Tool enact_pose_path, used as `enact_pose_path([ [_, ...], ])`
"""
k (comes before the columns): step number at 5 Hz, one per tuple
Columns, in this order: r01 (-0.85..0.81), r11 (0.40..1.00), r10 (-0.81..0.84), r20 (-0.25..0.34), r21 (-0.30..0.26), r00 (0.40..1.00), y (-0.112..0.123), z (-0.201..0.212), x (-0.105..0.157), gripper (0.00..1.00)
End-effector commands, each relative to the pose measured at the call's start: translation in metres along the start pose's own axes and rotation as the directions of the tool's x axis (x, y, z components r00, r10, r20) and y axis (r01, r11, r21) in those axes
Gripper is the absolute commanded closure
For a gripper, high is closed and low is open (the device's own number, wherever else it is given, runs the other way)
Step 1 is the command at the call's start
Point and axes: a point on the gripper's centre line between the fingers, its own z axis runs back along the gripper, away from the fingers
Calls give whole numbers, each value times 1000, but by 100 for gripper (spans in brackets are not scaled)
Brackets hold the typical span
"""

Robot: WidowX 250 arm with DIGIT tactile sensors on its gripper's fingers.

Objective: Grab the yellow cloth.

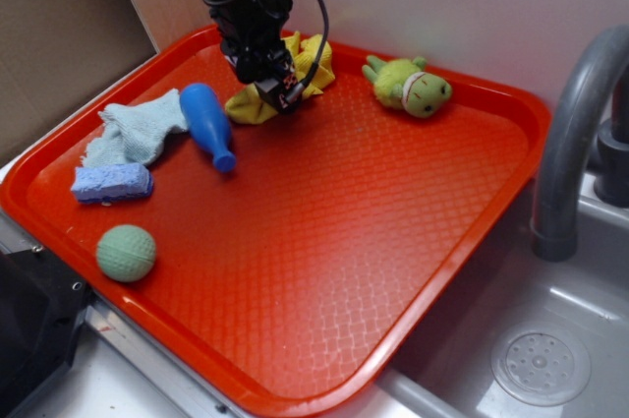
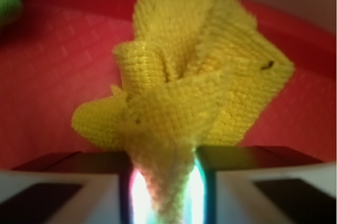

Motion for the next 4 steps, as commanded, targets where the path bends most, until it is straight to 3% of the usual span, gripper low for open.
enact_pose_path([
  [1, -46, 999, 41, 186, 23, 982, 1, 95, -22, 100],
  [2, -69, 997, 72, 207, -24, 976, -35, 153, -33, 100],
  [3, -118, 986, 134, 144, -114, 981, -38, 207, -19, 100],
  [4, -116, 989, 125, 102, -94, 987, -41, 203, -15, 100],
])
